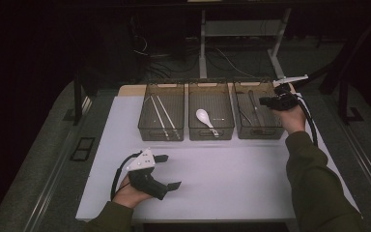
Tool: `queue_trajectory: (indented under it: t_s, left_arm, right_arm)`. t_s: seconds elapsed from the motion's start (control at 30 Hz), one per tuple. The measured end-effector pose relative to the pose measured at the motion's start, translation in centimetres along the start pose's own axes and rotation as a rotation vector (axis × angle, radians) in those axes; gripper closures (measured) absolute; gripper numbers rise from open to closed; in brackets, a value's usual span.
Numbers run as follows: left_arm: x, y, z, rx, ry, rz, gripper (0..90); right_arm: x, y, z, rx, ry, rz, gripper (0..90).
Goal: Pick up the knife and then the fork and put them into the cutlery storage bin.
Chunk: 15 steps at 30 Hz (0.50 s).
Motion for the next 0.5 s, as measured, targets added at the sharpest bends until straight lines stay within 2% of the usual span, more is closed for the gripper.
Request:
queue_trajectory:
  t_s: [0.17, 0.5]
  left_arm:
    - [0.0, 0.0, 0.0, -0.002, 0.002, -0.002, 0.0]
    - [0.0, 0.2, 0.0, -0.008, 0.002, -0.005, 0.0]
  right_arm:
    - [0.0, 0.3, -0.3, -0.043, -0.014, 0.016, 73.4]
    - [-0.4, 1.9, -0.7, -0.138, -0.040, 0.027, 53.3]
Point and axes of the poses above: each handheld gripper's, and its own axes: z roughly forward along the jaws, x roughly out of its underside, y roughly to its left, the point moved 5 cm from there along z, roughly forward along the jaws, and after that the axes turned 14 degrees about -z, right-handed, at the moved point
